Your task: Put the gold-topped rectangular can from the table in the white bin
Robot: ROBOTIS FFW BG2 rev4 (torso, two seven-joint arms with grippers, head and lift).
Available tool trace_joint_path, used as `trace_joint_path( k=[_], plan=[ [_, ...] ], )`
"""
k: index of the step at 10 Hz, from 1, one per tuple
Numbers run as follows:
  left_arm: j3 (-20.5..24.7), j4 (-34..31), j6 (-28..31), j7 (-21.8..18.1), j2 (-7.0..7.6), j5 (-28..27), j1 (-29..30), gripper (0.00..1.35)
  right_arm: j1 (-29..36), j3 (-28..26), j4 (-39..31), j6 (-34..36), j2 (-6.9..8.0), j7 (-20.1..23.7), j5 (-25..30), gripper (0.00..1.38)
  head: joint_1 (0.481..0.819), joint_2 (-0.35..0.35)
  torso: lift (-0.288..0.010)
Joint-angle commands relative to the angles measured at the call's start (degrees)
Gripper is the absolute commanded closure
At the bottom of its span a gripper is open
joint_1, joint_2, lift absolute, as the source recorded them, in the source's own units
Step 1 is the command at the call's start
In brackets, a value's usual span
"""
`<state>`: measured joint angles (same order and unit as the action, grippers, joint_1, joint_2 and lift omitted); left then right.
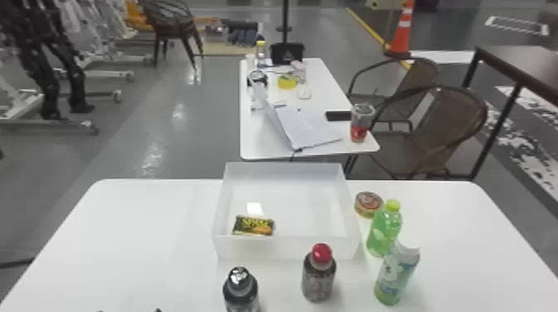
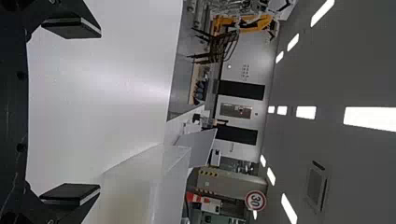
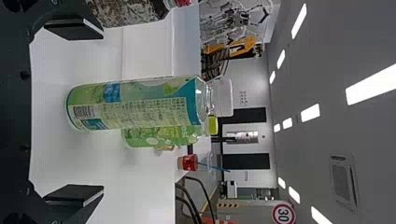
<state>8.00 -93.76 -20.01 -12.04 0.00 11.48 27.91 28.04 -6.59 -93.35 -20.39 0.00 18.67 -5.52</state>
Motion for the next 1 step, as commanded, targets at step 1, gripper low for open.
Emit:
trace_joint_path(
  k=[1],
  plan=[
    [0.0,0.0,-0.1,0.0,-0.15,-0.1,0.0,0.13,0.0,0.0,0.0,0.0,0.05,0.0,0.0,0.13,0.549,0.0,-0.1]
  ],
)
